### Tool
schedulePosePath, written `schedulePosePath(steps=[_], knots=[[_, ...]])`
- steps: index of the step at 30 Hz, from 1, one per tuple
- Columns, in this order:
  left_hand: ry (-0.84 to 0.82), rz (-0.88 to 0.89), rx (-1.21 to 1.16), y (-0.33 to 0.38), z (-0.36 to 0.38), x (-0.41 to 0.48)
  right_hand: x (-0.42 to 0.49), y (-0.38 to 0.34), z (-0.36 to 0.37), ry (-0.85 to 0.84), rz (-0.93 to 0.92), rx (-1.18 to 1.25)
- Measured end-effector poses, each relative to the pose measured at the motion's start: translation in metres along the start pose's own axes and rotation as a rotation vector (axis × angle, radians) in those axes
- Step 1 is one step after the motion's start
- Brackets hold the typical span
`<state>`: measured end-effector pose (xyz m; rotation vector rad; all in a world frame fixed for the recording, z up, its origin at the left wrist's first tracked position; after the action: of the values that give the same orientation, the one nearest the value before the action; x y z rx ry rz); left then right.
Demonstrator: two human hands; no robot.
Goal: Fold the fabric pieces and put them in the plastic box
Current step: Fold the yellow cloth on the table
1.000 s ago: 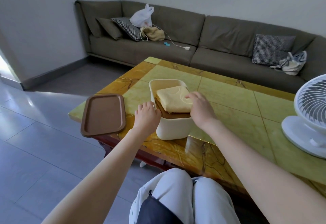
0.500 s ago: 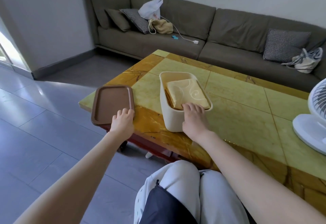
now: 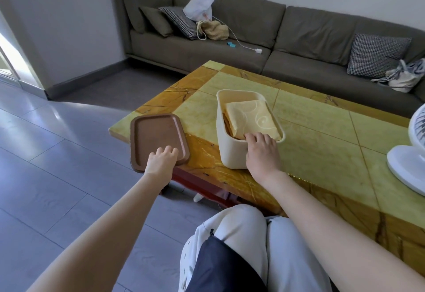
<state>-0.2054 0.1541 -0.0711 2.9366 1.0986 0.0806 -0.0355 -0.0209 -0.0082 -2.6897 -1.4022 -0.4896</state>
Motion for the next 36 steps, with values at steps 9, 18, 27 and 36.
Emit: schedulePosePath(steps=[9,18,27,36], knots=[[0.519,0.193,-0.267,0.056,-0.098,0.02,0.0,0.021,-0.015,-0.066,-0.058,0.156],[0.632,0.366,-0.201,0.15,-0.141,0.029,-0.016,0.053,-0.015,-0.136,-0.066,0.261],[0.448,0.432,-0.177,0.182,-0.103,0.028,-0.024,0.063,-0.017,-0.078,0.191,0.542],[0.501,0.609,-0.182,0.179,-0.1,0.032,-0.017,0.075,-0.02,-0.001,0.031,0.543]])
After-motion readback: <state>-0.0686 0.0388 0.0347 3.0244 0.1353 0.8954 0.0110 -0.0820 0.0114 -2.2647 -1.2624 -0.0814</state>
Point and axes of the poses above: each hand's wrist, its own x-axis towards the middle knuckle, its own z-axis out of the palm, y = z × x, the point moved 1 cm from there along x, towards the middle knuckle, and after that the axes turned 2 degrees about -x, right-handed, at the moved point
